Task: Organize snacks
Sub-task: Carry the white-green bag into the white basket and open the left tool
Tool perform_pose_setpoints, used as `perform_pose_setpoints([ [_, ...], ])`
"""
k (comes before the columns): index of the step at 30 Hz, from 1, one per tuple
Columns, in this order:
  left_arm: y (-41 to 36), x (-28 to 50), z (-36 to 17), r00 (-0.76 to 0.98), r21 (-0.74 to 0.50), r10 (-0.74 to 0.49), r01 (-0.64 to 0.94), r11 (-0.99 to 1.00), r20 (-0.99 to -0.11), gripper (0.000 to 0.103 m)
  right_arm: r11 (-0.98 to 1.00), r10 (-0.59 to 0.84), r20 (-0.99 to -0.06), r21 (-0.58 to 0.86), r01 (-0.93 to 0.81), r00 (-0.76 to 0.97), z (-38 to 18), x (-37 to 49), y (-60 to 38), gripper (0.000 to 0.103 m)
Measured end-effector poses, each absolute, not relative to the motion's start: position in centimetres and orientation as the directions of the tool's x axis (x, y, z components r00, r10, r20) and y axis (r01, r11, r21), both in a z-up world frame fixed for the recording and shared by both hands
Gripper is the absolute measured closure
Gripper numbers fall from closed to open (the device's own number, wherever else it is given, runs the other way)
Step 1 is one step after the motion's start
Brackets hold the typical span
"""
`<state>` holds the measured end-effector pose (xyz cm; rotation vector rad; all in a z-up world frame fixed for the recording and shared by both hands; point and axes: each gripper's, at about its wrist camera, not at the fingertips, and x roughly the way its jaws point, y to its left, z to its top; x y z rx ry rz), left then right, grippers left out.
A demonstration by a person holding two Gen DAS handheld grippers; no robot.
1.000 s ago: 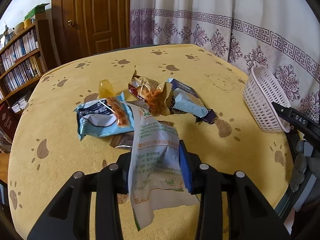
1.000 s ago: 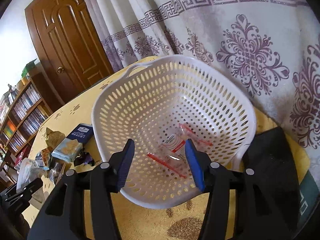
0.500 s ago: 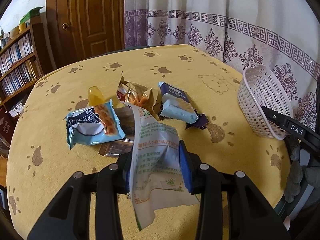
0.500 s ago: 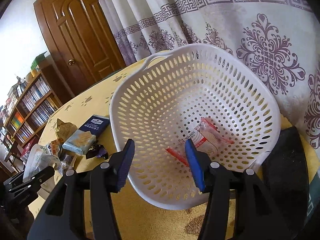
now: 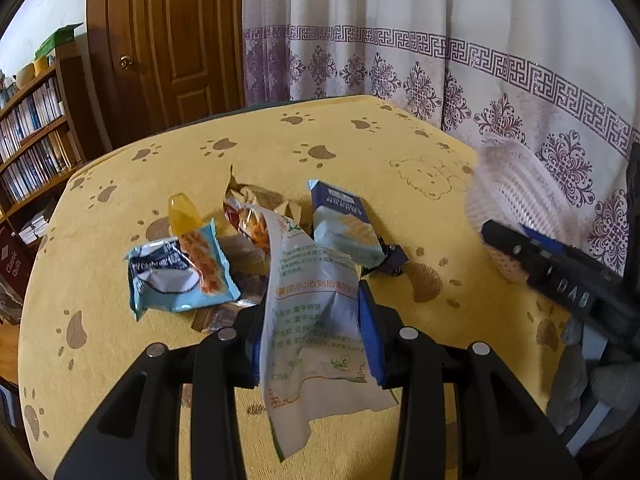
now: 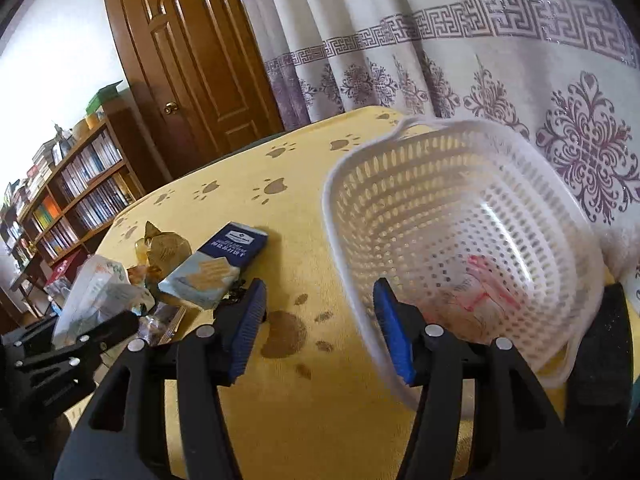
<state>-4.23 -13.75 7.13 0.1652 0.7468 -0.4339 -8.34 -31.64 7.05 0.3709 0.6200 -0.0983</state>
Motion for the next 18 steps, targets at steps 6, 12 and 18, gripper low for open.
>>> perform_pose_setpoints([
  [6, -14.5, -3.7, 8.2, 0.661, 0.003, -0.32, 0.439, 0.899, -0.679, 0.064, 0.907, 0.033, -0.559, 0.365, 0.21, 0.829, 6.9, -9.2, -32.9, 0.045],
  [12, -17.8, -3.9, 10.0, 0.663, 0.023, -0.373, 0.508, 0.861, -0.649, 0.064, 0.881, -0.028, -0.477, 0.404, 0.247, 0.879, 7.0, -14.5, -34.5, 0.045],
  [18, -22.2, -4.4, 12.0, 0.625, 0.009, -0.475, 0.61, 0.792, -0.62, 0.064, 0.856, -0.09, -0.447, 0.421, 0.298, 0.89, 7.1, -18.8, -35.6, 0.045],
])
